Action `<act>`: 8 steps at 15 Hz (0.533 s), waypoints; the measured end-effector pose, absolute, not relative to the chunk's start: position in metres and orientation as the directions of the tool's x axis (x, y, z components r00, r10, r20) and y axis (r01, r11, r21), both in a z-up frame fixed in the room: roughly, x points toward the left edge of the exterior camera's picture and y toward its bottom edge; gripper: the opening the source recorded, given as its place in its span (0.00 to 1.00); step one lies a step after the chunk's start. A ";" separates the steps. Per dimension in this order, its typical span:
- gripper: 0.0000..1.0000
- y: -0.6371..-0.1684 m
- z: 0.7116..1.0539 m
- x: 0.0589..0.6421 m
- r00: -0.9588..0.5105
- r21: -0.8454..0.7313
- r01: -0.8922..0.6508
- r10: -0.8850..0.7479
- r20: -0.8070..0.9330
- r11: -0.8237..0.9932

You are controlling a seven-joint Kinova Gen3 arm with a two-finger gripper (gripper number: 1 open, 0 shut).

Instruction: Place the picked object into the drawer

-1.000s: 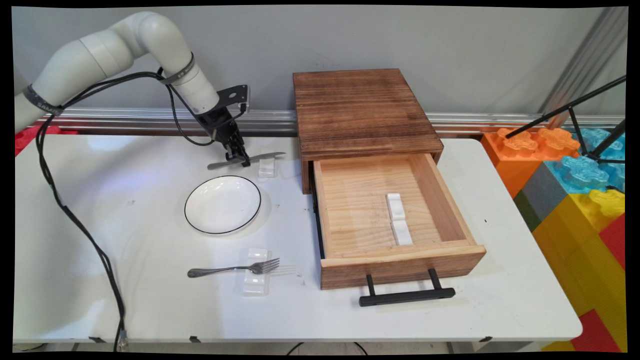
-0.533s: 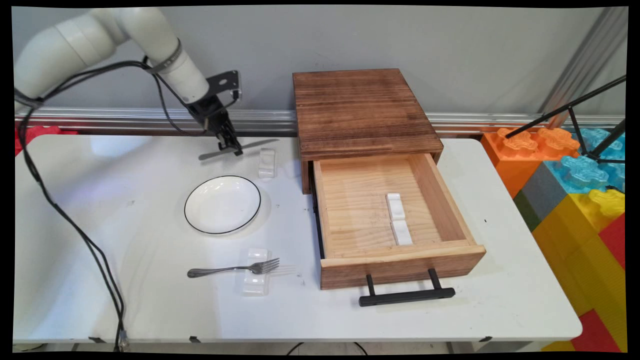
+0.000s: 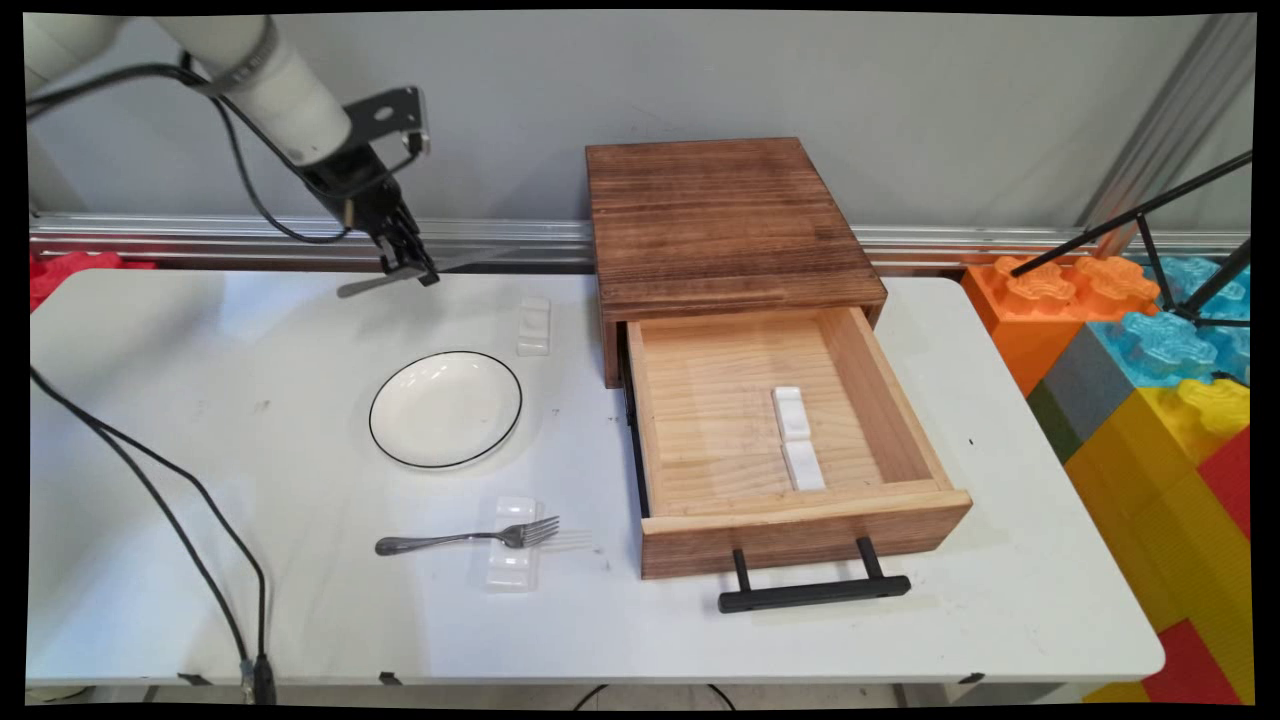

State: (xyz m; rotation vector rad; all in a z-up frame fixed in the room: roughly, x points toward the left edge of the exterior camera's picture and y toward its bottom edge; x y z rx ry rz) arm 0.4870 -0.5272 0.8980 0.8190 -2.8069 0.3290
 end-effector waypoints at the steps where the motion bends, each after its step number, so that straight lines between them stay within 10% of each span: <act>1: 0.00 -0.517 0.910 0.482 -0.824 -0.158 -0.551 -0.506 0.254 0.819; 8: 0.00 -0.457 0.970 0.430 -0.803 -0.137 -0.572 -0.519 0.292 0.809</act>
